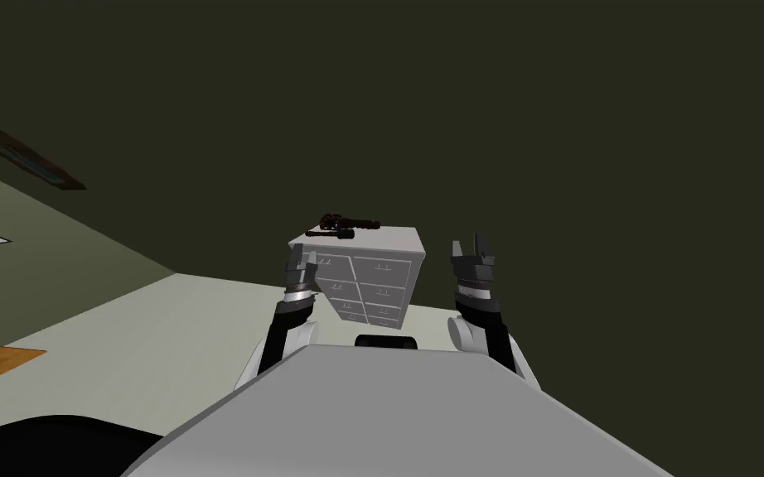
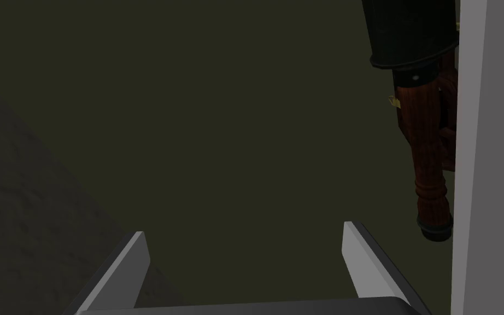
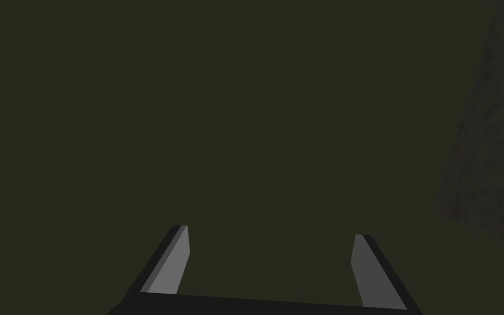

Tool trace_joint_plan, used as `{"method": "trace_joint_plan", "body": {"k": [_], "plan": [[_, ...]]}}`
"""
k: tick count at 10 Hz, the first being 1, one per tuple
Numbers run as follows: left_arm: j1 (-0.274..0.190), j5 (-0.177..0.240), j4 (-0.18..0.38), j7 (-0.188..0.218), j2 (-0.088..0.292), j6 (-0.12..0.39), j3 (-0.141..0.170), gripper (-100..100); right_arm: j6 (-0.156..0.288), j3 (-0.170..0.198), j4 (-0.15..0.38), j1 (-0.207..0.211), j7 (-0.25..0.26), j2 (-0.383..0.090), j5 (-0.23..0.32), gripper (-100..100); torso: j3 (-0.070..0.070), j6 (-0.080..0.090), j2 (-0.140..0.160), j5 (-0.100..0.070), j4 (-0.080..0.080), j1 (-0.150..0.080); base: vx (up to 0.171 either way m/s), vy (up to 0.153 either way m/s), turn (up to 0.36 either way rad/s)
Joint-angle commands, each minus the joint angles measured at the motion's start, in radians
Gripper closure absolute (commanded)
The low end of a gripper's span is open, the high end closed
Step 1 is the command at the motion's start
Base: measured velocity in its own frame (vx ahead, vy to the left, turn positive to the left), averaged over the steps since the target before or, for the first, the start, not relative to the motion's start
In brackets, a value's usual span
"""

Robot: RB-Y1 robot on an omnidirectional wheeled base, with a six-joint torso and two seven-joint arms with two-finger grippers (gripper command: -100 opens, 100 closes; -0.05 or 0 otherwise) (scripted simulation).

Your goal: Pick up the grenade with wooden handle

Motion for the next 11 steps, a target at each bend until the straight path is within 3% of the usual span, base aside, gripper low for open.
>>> {"method": "trace_joint_plan", "body": {"k": [1, 2, 5, 6, 7, 8, 11], "plan": [[-0.041, 0.027, 0.009, -0.006, 0.044, 0.048, 0.001, -100, 0.000, 0.000, 0.000, 0.000, 0.000, 0.000, 0.000, 0, 0.000, 0.000, 0.000, 0.000, 0.000, 0.000, -0.017, -0.019, 0.125], [-0.041, 0.027, 0.009, -0.006, 0.044, 0.048, 0.001, -100, 0.000, 0.000, 0.000, 0.000, 0.000, 0.000, 0.000, 0, 0.000, 0.000, 0.001, 0.000, 0.000, -0.001, -0.023, -0.032, 0.075], [-0.134, 0.088, 0.028, -0.020, 0.106, 0.140, 0.003, -100, 0.000, 0.000, 0.000, 0.000, 0.000, 0.000, 0.000, 0, 0.001, 0.000, 0.001, -0.001, 0.000, -0.002, -0.029, -0.042, 0.113], [-0.141, 0.088, 0.028, -0.020, 0.106, 0.161, 0.003, -100, 0.000, 0.000, 0.000, 0.000, 0.000, 0.000, 0.000, 0, 0.001, 0.000, 0.002, -0.001, 0.000, -0.003, -0.024, -0.038, 0.042], [-0.183, 0.114, 0.038, -0.025, 0.128, 0.190, 0.004, -100, 0.000, 0.000, 0.000, 0.000, 0.000, 0.000, 0.000, 0, 0.001, 0.000, 0.001, -0.001, 0.000, -0.002, -0.024, -0.028, 0.111], [-0.185, 0.114, 0.038, -0.025, 0.128, 0.211, 0.004, -100, 0.000, 0.000, 0.000, 0.000, 0.000, 0.000, 0.000, 0, 0.001, 0.000, 0.001, 0.000, 0.000, -0.002, -0.021, -0.026, 0.048], [-0.275, 0.174, 0.065, -0.039, 0.171, 0.292, 0.005, -100, 0.000, 0.000, 0.000, 0.000, 0.000, 0.000, 0.000, 0, 0.001, 0.000, 0.001, 0.000, 0.000, -0.002, -0.024, -0.033, 0.092]]}}
